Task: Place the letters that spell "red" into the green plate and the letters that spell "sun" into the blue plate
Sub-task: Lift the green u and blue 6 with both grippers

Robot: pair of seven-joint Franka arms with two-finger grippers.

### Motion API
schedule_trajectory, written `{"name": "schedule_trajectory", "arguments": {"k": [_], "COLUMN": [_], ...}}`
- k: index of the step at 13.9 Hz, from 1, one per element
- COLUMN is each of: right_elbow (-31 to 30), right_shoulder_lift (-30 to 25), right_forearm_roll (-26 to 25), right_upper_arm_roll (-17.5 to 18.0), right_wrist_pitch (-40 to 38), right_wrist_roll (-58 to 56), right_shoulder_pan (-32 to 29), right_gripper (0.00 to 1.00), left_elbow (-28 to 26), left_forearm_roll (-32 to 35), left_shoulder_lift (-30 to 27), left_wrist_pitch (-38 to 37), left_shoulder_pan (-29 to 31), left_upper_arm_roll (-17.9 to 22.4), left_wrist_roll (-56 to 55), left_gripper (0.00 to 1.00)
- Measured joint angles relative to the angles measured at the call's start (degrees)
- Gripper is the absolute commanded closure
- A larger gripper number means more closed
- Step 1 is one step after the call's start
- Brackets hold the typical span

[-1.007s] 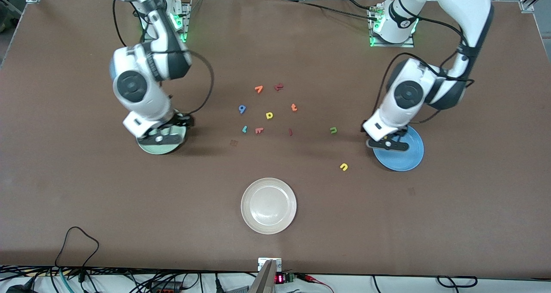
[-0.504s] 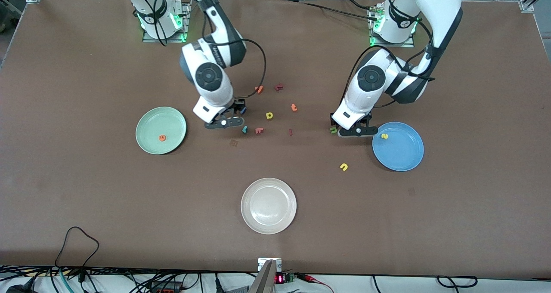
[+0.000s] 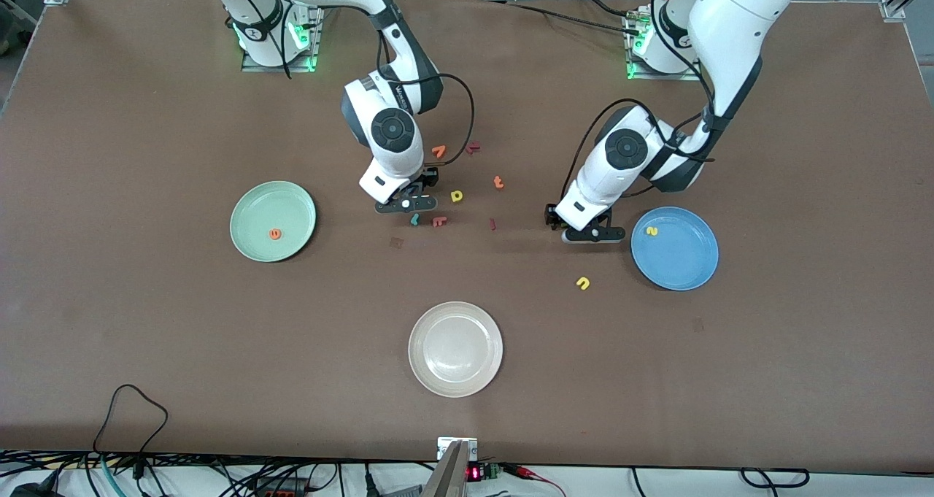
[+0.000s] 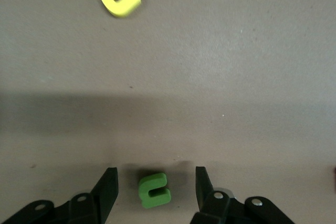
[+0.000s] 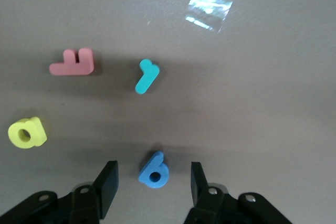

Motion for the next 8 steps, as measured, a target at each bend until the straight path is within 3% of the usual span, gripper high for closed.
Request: {"name": "schedule_trajectory", "arguments": {"k": [8], "right_elbow": [-0.25], "right_shoulder_lift": [2.04], "right_forearm_roll": [0.06], "right_upper_arm_roll": [-0.04], "right_wrist_pitch": [-0.39], "right_wrist_roll": [0.14], "right_shoulder_pan": [1.19], "right_gripper": [0.46], "left_elbow": [-1.01], "left_forearm_roll": [0.01], "left_shoulder_lift": [0.12], "left_wrist_pitch": [-0.01], "left_shoulder_pan": [-0.2], "left_upper_arm_roll": [-0.02], "left_wrist_roll": [0.0], "left_gripper": [0.41]}}
